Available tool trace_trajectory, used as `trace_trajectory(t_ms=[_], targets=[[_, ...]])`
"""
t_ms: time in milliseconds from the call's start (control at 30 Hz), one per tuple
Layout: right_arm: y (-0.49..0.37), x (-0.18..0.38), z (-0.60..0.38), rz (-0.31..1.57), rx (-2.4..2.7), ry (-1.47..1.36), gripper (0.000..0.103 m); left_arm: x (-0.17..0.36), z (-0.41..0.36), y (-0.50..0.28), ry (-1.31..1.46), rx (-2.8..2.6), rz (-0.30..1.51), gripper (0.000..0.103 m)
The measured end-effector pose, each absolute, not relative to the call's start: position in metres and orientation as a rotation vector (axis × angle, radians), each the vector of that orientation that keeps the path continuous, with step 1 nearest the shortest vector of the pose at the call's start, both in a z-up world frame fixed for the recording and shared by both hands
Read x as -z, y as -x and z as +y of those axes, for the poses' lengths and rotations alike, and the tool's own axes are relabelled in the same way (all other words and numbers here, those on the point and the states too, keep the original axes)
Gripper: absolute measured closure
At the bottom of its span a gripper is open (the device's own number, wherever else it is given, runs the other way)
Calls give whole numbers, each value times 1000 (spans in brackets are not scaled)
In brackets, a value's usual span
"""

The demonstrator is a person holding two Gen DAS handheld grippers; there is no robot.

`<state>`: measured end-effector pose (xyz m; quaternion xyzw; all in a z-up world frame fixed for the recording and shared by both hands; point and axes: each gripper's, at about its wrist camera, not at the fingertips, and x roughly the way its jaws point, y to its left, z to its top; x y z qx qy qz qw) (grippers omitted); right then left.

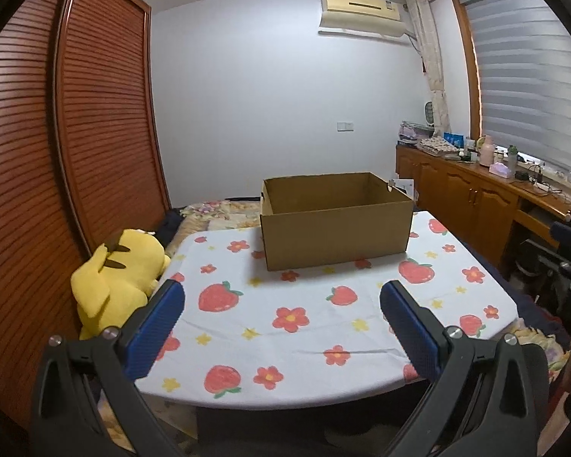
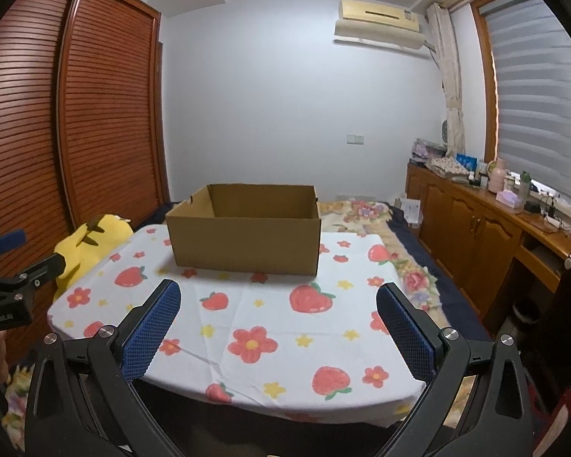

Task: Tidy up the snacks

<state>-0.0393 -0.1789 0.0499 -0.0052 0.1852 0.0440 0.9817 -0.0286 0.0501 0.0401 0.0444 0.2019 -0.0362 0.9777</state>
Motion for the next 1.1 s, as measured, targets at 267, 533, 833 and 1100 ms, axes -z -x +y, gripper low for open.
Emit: trace_trajectory(t_ms=[267, 533, 833, 1100], targets=[[35, -40, -179, 401, -94, 4, 0, -39, 53, 29, -67, 79, 411, 0], [34, -39, -184, 411, -93, -15, 0, -39, 55, 28, -59, 72, 414, 0], [36, -41, -187, 399, -72, -9, 0, -39, 56, 28, -62, 69, 409, 0], [36, -42, -187, 398, -75, -12, 0, -39, 55, 29, -63, 71, 405, 0]])
